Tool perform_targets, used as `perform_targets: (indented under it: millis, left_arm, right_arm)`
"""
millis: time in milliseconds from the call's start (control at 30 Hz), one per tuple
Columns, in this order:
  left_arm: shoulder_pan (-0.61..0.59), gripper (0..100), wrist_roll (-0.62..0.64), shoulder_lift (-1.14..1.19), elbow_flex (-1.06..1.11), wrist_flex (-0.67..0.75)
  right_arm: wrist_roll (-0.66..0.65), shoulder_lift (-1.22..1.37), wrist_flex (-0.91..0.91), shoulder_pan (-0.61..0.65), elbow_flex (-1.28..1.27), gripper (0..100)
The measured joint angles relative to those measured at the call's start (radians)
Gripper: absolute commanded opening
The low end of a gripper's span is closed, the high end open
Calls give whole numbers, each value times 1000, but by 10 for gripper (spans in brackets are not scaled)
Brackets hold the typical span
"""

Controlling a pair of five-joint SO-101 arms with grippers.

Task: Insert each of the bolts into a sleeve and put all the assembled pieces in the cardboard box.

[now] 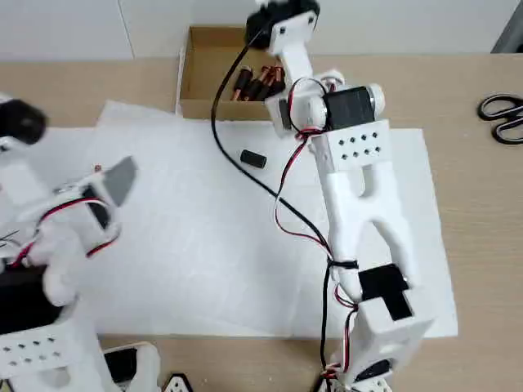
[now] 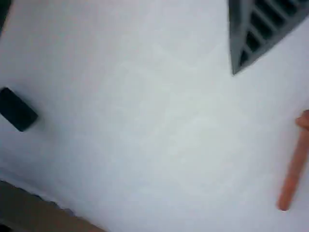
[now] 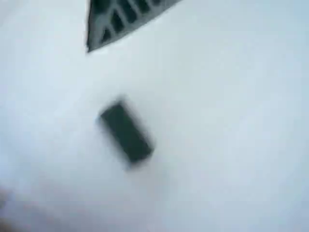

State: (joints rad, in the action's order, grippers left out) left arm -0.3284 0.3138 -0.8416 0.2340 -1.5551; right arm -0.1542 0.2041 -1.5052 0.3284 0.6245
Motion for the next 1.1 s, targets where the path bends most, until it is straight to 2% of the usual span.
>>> perform_targets:
  millis: [100,233,367,500,600,800,1100]
  left_arm:
    - [-97,299,-92,0,0,-17]
    - [-183,299,-120,0,0,-66]
    - [-227,299,-124,0,0,-112]
    - [-230,299,-127,0,0,-147]
    - [-230,299,-127,0,0,-164]
    - [-232,299,-127,0,0,-170]
    - [-232,299,-127,0,0,-180]
  right_arm:
    - [0,-6,-120,6,0,221]
    - [11,-2,-141,-35,2,221]
    - [49,103,-141,-35,11,221]
    - [-32,222,-137,3,11,221]
    - [-89,293,-94,58,11,221]
    - [-186,400,52,87,11,220]
    - [-233,451,239,89,11,220]
